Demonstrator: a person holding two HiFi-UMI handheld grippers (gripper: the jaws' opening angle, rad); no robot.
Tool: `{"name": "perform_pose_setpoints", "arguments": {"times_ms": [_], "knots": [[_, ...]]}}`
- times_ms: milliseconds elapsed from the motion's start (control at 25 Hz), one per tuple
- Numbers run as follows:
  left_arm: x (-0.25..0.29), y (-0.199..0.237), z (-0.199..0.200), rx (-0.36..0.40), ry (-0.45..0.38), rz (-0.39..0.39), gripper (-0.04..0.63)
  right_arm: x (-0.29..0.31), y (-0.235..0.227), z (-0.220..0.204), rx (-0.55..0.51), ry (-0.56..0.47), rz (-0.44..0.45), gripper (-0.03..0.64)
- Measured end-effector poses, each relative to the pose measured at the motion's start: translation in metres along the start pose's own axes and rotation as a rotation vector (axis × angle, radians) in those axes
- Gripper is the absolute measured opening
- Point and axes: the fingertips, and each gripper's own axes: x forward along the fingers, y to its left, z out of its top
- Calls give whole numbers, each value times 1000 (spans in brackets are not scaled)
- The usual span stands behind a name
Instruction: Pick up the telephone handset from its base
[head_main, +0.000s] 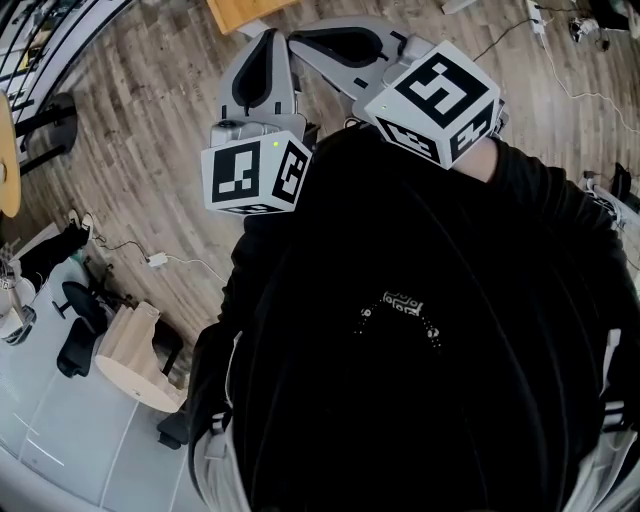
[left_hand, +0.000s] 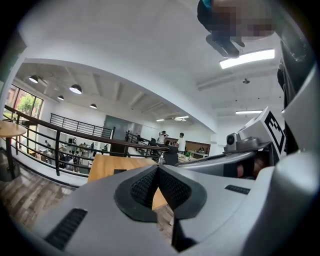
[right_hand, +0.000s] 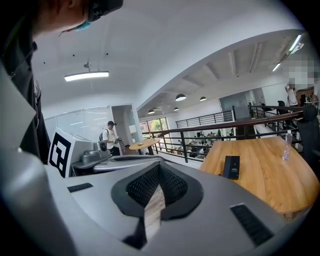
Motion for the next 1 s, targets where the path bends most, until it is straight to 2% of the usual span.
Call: {"name": "perform_pose_setpoints", "arguments": {"times_ms": [320, 1000], "knots": [[34, 6, 3, -5, 21, -9, -3, 8, -34, 7, 42, 2, -10, 17], [144, 45, 14, -1, 65, 40, -3, 53, -139, 33, 102, -6, 50, 17]]}}
